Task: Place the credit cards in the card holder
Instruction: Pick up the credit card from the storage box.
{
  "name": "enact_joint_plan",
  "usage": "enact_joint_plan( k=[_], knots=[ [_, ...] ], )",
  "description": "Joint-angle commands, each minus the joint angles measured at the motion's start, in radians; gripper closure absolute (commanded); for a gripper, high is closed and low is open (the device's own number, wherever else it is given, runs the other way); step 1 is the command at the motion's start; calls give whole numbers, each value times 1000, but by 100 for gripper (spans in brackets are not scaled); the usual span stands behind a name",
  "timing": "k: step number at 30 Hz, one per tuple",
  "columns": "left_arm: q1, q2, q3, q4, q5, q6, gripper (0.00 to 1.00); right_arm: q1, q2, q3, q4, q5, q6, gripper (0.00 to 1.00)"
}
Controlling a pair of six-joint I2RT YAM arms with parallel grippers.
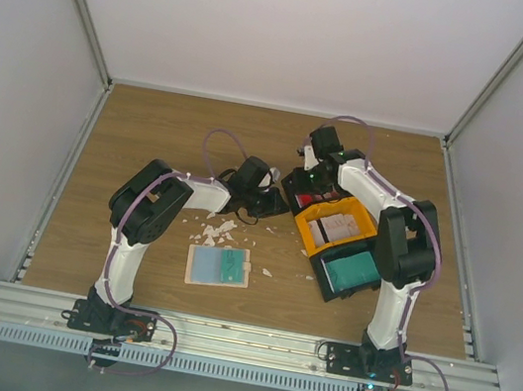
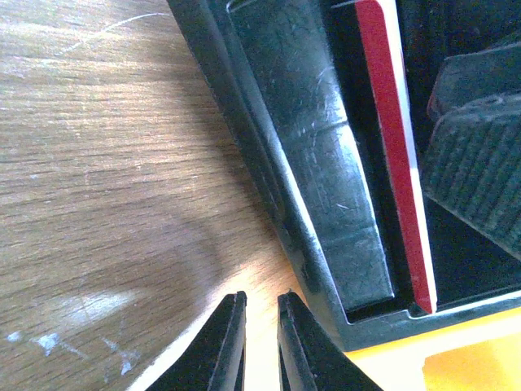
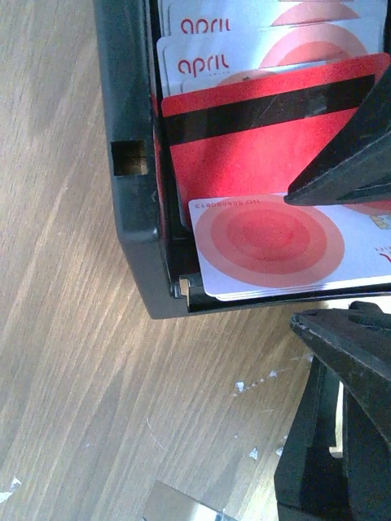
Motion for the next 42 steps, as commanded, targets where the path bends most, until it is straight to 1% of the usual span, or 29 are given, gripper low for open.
enact_joint_plan(
  k=[1, 6, 11, 16, 30, 38, 42],
  knots=[
    [1, 7, 21, 12, -7, 10, 84, -1, 34, 5, 13, 26, -18, 63],
    [1, 12, 25, 12, -3, 5, 84, 2, 55, 8, 19, -43, -32, 63],
    [1, 15, 27, 12, -1, 5, 84, 2, 38, 7, 20, -88, -35, 70],
    [1, 19, 31, 10, -1, 7, 84, 3, 11, -8, 25, -117, -33, 73],
    [1, 25, 39, 4, 2, 9, 85, 1, -23, -26, 25, -116, -19, 75],
    [1, 22, 39, 4, 2, 8, 85, 2, -39, -23, 23, -89, -12, 86],
    [1, 19, 38, 4, 2, 9, 85, 1, -41, -24, 22, -81, -9, 90]
  ],
)
